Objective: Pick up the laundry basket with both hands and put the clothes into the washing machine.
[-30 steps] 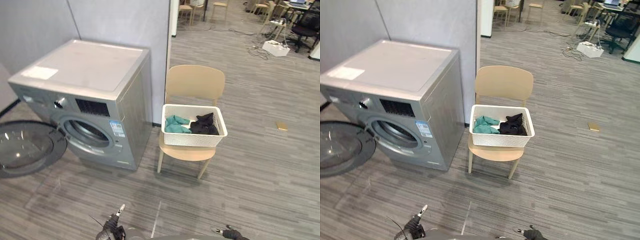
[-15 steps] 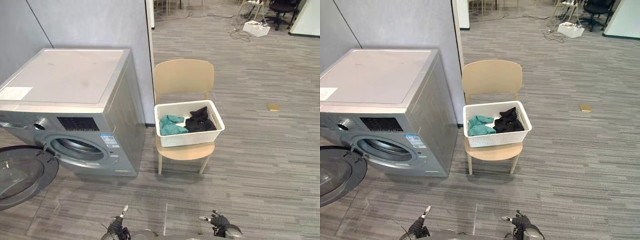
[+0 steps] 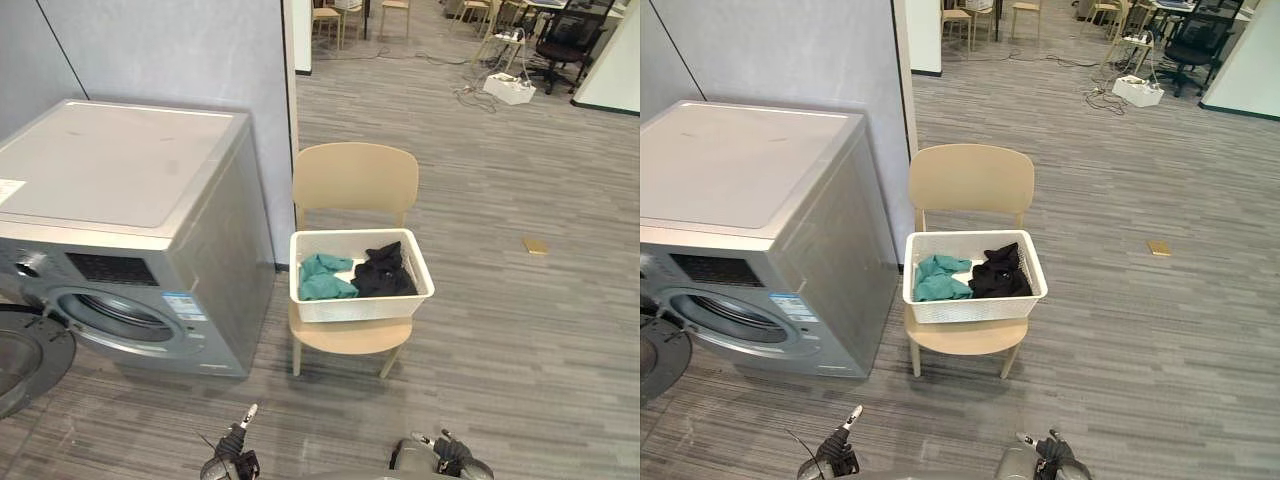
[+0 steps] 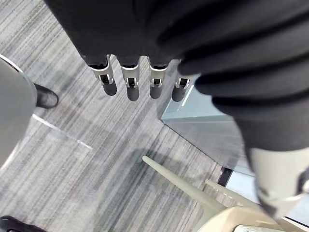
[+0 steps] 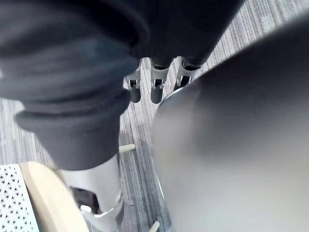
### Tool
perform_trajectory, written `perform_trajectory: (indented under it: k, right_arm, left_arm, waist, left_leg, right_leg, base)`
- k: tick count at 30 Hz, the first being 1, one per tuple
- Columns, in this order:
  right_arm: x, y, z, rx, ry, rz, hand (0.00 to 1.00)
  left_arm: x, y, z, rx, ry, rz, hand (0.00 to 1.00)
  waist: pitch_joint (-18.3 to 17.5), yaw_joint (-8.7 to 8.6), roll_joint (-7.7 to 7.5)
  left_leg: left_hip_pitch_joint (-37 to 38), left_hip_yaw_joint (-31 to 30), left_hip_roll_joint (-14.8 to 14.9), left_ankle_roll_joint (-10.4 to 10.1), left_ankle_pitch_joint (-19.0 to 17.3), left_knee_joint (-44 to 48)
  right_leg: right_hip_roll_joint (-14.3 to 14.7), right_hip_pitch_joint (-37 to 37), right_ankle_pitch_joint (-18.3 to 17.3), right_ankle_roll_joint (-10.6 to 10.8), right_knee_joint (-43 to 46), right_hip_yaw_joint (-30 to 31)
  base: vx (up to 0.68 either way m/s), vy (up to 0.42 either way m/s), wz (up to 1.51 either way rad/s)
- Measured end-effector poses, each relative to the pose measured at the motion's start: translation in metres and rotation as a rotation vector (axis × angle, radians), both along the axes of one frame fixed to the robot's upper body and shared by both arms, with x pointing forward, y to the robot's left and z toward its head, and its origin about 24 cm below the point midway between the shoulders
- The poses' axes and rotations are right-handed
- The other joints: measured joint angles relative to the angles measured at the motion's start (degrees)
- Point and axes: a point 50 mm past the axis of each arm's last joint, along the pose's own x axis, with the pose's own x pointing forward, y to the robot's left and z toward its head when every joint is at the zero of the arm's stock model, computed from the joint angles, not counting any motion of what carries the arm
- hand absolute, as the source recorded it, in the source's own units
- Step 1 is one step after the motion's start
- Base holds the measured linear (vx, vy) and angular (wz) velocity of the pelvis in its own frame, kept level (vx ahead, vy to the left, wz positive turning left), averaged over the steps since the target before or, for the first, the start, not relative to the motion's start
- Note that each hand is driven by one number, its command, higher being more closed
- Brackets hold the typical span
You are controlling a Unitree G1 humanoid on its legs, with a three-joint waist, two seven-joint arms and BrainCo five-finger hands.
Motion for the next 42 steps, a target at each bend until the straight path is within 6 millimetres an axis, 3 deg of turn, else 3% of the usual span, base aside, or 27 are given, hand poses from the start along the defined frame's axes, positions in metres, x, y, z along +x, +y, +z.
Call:
perform_trajectory:
  k: [1,4,8,9,11,12,14,15,16,17,18,19,20,21,24,28,30,33,36,38,42]
  right_arm:
    - [-0.001,-0.008,0.001,-0.02,0.005,0.002,0.0]
    - [-0.002,-0.014,0.001,-0.026,0.013,-0.019,0.0]
    - [-0.005,-0.013,-0.001,-0.012,0.024,-0.051,0.0]
    - [-0.005,-0.013,-0.001,-0.003,0.02,-0.07,0.0]
    - [0.003,-0.011,0.003,-0.005,-0.018,-0.054,0.0]
    - [0.017,-0.012,0.009,-0.025,-0.084,-0.053,0.0]
    - [0.072,-0.027,0.052,-0.126,-0.369,-0.063,0.0]
    - [0.085,-0.031,0.066,-0.158,-0.445,-0.067,0.0]
    - [0.111,-0.041,0.101,-0.241,-0.625,-0.084,0.0]
    - [0.121,-0.045,0.117,-0.275,-0.695,-0.088,0.0]
    - [0.138,-0.054,0.146,-0.337,-0.824,-0.089,0.0]
    - [0.149,-0.056,0.164,-0.373,-0.902,-0.096,0.0]
    - [0.155,-0.054,0.177,-0.39,-0.954,-0.096,0.0]
    - [0.163,-0.047,0.197,-0.402,-1.045,-0.08,0.0]
    - [0.175,-0.035,0.235,-0.448,-1.218,-0.02,0.0]
    - [0.202,-0.002,0.26,-0.452,-1.318,0.22,0.0]
    - [0.221,0.009,0.257,-0.459,-1.279,0.349,0.0]
    - [0.244,0.02,0.258,-0.483,-1.226,0.469,0.0]
    - [0.272,0.028,0.275,-0.539,-1.188,0.601,0.0]
    - [0.291,0.034,0.296,-0.593,-1.179,0.684,0.0]
    - [0.307,0.042,0.321,-0.678,-1.152,0.815,0.0]
  left_arm:
    - [-0.003,-0.009,-0.002,-0.021,0.008,-0.002,0.0]
    - [-0.007,-0.018,-0.004,-0.04,0.019,-0.009,0.0]
    - [-0.009,-0.014,-0.004,-0.03,0.024,-0.006,0.0]
    - [-0.006,-0.01,-0.002,-0.016,0.013,-0.016,0.0]
    - [-0.009,-0.004,-0.002,0.004,0.02,-0.025,0.0]
    - [-0.009,0.0,-0.001,0.015,0.017,-0.03,0.0]
    - [-0.005,0.005,0.002,0.038,-0.001,-0.075,0.0]
    - [-0.003,0.004,0.002,0.041,-0.007,-0.091,0.0]
    - [-0.003,0.003,0.003,0.048,-0.018,-0.096,0.0]
    - [-0.003,0.002,0.003,0.047,-0.02,-0.096,0.0]
    - [-0.006,0.0,0.002,0.042,-0.013,-0.094,0.0]
    - [-0.006,0.001,0.002,0.046,-0.013,-0.09,0.0]
    - [-0.009,0.007,0.002,0.077,-0.002,-0.099,0.0]
    - [-0.011,0.018,0.003,0.116,0.015,-0.129,0.0]
    - [-0.011,0.028,0.005,0.169,0.031,-0.209,0.0]
    - [-0.015,0.035,0.005,0.197,0.054,-0.242,0.0]
    - [-0.014,0.03,0.005,0.19,0.053,-0.263,0.0]
    - [-0.007,0.029,0.006,0.193,0.033,-0.278,0.0]
    - [0.013,0.028,0.012,0.208,-0.025,-0.301,0.0]
    - [0.035,0.029,0.02,0.22,-0.096,-0.286,0.0]
    - [0.057,0.027,0.029,0.23,-0.164,-0.287,0.0]
  waist:
    - [-0.85,-0.04,1.75]
    - [-1.6,-1.04,3.09]
    - [-1.62,-1.58,3.06]
    - [-1.54,-1.39,2.91]
    - [-0.65,-1.36,1.89]
    - [-0.07,-1.32,1.4]
    - [0.22,-1.37,0.94]
    - [0.37,-1.48,0.82]
    - [0.43,-1.42,0.83]
    - [0.43,-1.43,1.02]
    - [0.08,-1.54,1.99]
    - [0.31,-1.22,2.05]
    - [0.18,-1.16,1.04]
    - [-0.46,-1.48,-1.08]
    - [-0.92,-1.39,-2.41]
    - [-0.72,0.4,-1.64]
    - [-0.32,1.79,-1.01]
    - [1.71,1.87,-1.06]
    - [6.0,4.11,-1.04]
    - [10.18,5.28,-1.32]
    - [14.71,7.54,-1.41]
  left_leg:
    - [-0.69,-1.15,1.92,-1.46,1.75,0.44]
    - [-1.13,-2.93,4.26,-3.54,7.29,0.37]
    - [-4.96,-7.81,8.13,-3.96,9.93,8.13]
    - [-8.3,-9.03,8.66,-3.44,10.94,15.04]
    - [-13.77,-10.09,8.98,-4.49,15.64,26.03]
    - [-16.8,-10.39,8.83,-5.08,17.08,31.49]
    - [-22.99,-6.91,6.33,-3.1,7.3,35.42]
    - [-23.28,-5.3,5.85,-2.87,6.02,32.5]
    - [-21.9,-2.92,4.96,-2.32,5.96,19.58]
    - [-21.28,-2.54,4.79,-2.57,6.32,13.77]
    - [-21.25,-2.57,4.29,-2.43,10.05,5.74]
    - [-20.9,-3.15,3.61,-3.33,12.57,5.32]
    - [-20.39,-2.42,1.92,-2.81,12.29,4.29]
    - [-19.88,-1.5,-0.17,-2.16,12.51,2.49]
    - [-18.73,-0.68,-3.53,-1.1,12.98,0.83]
    - [-16.32,0.24,-3.88,-0.74,13.08,-1.8]
    - [-16.24,-0.02,-3.76,-0.48,14.03,-3.49]
    - [-16.71,-1.18,-3.66,-0.49,15.94,-5.75]
    - [-19.73,-2.01,-2.7,-0.41,17.34,-5.78]
    - [-22.49,-4.09,-2.83,-0.25,18.33,-4.96]
    - [-27.48,-7.12,-2.92,-0.3,18.84,-2.44]
  right_leg:
    - [1.23,0.21,-1.68,-1.08,0.29,-1.38]
    - [3.02,1.26,-5.54,-2.83,1.83,-4.33]
    - [6.14,6.9,-7.83,-4.23,-1.6,-9.05]
    - [6.97,8.92,-7.75,-4.75,-3.33,-9.89]
    - [7.67,11.38,-7.14,-5.89,-5.5,-10.09]
    - [7.51,12.06,-6.77,-6.38,-6.55,-9.72]
    - [6.25,12.45,-5.46,-6.36,-9.72,-7.67]
    - [5.91,12.99,-4.62,-5.75,-10.66,-7.37]
    - [5.33,14.1,-3.69,-4.82,-12.4,-6.96]
    - [5.27,14.16,-3.55,-4.56,-12.58,-6.75]
    - [5.62,13.83,-3.29,-3.27,-13.06,-6.16]
    - [5.41,13.94,-3.15,-1.96,-13.89,-5.0]
    - [4.27,14.18,-2.46,-1.33,-15.16,-4.12]
    - [2.04,14.22,-1.85,-0.29,-16.55,-3.7]
    - [-0.6,15.26,0.0,0.9,-18.14,-3.74]
    - [-0.84,15.94,0.52,0.99,-18.46,-3.86]
    - [-0.57,15.48,0.54,1.02,-18.51,-4.13]
    - [-0.27,14.85,0.96,1.61,-18.49,-5.57]
    - [0.72,12.11,3.21,0.95,-18.43,-5.88]
    - [0.75,11.01,3.78,0.67,-18.2,-7.48]
    - [1.06,9.24,4.0,0.52,-18.14,-10.03]
  base:
    - [0.2,-0.368,0.14]
    - [0.21,-0.384,0.26]
    - [0.16,-0.284,0.49]
    - [0.13,-0.205,0.32]
    - [0.12,-0.174,0.03]
    - [0.11,-0.087,-0.37]
    - [0.12,-0.024,-0.49]
    - [0.13,0.051,-0.37]
    - [0.11,0.082,-0.21]
    - [0.15,0.242,-0.29]
    - [0.13,0.272,-0.4]
    - [0.12,0.28,-0.48]
    - [0.17,0.223,-0.39]
    - [0.2,0.187,-0.16]
    - [0.18,0.167,0.01]
    - [0.09,0.036,-0.08]
    - [0.02,-0.042,0.04]
    - [-0.02,-0.04,0.19]
    - [-0.11,0.002,0.07]
    - [-0.12,0.021,0.37]
    - [-0.12,0.014,0.37]
